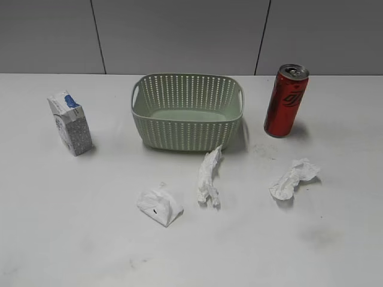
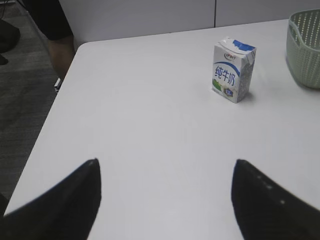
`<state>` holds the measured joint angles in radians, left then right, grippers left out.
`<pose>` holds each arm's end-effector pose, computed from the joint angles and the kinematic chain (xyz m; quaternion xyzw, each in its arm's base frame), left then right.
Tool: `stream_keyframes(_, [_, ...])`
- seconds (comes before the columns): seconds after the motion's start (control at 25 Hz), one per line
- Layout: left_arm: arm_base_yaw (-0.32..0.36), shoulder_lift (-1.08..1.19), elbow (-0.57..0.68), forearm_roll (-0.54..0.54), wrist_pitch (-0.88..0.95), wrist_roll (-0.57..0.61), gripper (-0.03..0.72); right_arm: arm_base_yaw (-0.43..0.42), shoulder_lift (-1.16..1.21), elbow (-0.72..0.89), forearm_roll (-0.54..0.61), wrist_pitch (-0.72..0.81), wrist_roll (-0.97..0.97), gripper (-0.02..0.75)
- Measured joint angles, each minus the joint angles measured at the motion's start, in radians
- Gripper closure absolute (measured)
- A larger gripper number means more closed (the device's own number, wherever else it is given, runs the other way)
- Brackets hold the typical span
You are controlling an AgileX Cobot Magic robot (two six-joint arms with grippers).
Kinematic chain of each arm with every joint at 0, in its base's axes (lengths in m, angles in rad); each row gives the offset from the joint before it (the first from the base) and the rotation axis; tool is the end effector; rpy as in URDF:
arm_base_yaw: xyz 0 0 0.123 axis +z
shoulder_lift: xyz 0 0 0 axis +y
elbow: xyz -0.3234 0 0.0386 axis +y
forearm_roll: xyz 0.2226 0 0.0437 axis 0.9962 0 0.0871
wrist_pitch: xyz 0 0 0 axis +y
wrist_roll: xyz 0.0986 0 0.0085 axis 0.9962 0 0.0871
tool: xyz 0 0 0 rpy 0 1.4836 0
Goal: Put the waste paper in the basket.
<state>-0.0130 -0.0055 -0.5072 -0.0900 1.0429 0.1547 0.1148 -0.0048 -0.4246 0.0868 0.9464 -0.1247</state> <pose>-0.0620 -0.0069 0.2649 0.0723 0.8412 -0.0070 0.5358 -0.0501 0.0012 0.2514 -0.0981 0.8351 0.0407 0.5397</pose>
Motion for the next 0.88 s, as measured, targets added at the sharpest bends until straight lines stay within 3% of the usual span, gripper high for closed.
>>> stream_keyframes(0.68, [0.000, 0.016, 0.000, -0.006, 0.000, 0.001, 0.099, 0.000, 0.000, 0.000, 0.000, 0.000, -0.001, 0.149])
stream_keyframes(0.88, [0.000, 0.144, -0.013, -0.083, -0.015, 0.098, 0.101, 0.000, 0.000, 0.000, 0.000, 0.000, -0.001, 0.149])
